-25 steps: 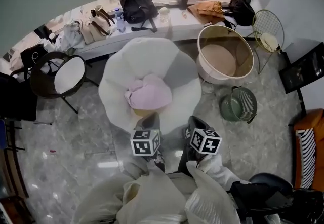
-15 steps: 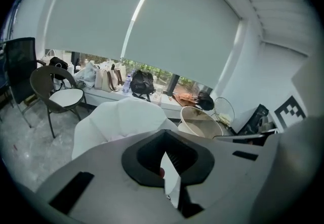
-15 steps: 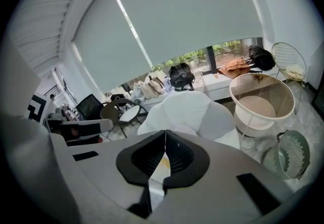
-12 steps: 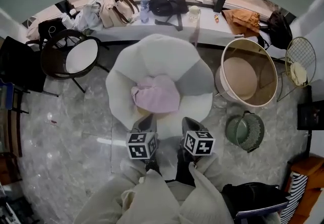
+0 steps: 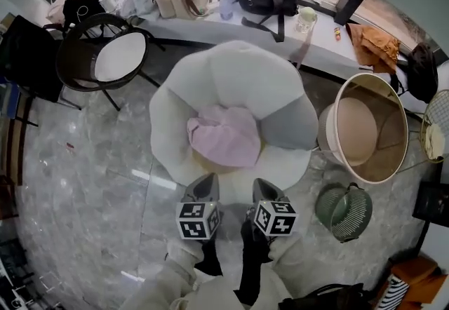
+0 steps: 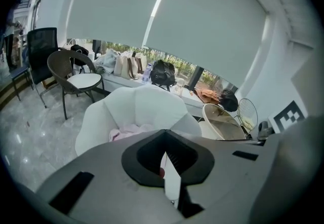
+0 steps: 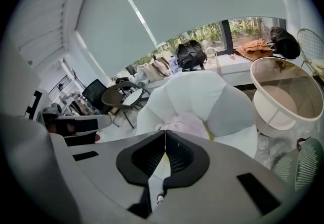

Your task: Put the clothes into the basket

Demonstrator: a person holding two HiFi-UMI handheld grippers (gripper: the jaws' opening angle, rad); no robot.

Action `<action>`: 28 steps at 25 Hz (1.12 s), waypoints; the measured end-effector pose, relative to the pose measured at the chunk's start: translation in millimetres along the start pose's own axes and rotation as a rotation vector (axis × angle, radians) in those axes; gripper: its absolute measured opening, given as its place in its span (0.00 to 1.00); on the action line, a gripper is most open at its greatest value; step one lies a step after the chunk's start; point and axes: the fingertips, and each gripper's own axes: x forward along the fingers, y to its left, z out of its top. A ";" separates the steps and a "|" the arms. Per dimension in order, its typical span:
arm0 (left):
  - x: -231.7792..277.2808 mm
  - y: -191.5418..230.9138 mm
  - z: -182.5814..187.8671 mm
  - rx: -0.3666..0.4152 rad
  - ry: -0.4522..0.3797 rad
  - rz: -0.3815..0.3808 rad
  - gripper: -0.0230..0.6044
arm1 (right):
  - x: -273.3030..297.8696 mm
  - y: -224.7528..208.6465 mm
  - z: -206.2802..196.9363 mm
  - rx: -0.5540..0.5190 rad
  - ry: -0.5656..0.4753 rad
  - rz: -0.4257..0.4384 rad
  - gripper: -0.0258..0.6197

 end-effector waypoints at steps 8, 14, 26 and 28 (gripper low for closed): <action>74.8 30.3 -55.6 -0.015 0.057 0.016 0.03 | 73.5 -52.0 -35.6 0.044 0.026 -0.031 0.08; 112.3 58.1 -97.8 -0.079 0.098 0.046 0.03 | 125.0 -76.8 -66.3 0.047 0.072 -0.036 0.08; 187.4 91.1 -157.1 -0.191 0.149 0.121 0.03 | 199.5 -114.7 -105.1 0.000 0.189 0.002 0.08; 200.2 93.4 -159.3 -0.209 0.149 0.128 0.03 | 212.7 -119.1 -105.0 -0.040 0.209 0.018 0.08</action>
